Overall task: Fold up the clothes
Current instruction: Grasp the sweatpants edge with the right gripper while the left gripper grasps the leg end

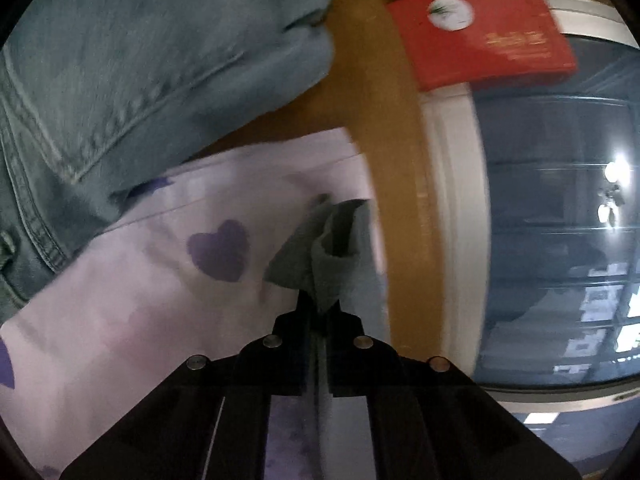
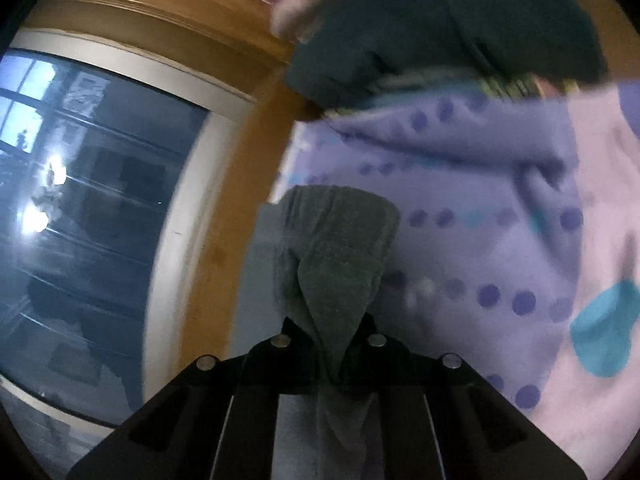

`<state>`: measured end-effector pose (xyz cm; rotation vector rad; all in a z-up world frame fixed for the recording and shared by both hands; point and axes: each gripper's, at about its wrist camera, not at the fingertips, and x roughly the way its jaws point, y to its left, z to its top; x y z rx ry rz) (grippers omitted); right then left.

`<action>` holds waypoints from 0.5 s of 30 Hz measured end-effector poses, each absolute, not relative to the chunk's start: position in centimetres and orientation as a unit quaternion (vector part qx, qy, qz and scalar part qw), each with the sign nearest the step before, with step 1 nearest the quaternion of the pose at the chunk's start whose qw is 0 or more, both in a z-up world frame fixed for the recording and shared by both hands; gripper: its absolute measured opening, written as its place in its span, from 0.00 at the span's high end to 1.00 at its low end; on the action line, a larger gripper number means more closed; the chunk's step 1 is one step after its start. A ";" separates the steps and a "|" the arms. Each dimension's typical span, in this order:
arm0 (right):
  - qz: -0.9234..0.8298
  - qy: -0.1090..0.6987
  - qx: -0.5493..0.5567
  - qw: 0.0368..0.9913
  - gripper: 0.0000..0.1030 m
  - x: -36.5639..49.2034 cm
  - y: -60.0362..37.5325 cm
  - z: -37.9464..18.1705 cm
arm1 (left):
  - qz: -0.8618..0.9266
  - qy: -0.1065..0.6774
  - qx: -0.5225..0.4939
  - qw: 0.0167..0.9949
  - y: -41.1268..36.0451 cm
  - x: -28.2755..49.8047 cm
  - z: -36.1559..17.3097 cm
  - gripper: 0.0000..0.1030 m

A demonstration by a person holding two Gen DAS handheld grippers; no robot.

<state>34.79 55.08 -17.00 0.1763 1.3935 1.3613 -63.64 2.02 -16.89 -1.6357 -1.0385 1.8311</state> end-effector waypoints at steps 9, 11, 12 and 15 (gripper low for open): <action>0.603 0.578 0.081 0.543 0.94 36.4 55.1 -11.9 | 0.661 -0.409 -0.573 0.261 -2.7 -60.7 -12.5 0.96; 0.609 0.572 0.075 0.545 0.94 36.9 54.2 -11.0 | 0.663 -0.408 -0.569 0.264 -3.4 -60.7 -12.2 0.96; 0.610 0.569 0.070 0.546 0.94 37.0 54.0 -10.8 | 0.665 -0.407 -0.568 0.263 -4.0 -60.5 -12.2 0.96; 0.606 0.574 0.057 0.548 0.94 37.6 52.5 -11.2 | 0.665 -0.414 -0.570 0.249 -6.9 -58.9 -12.8 0.96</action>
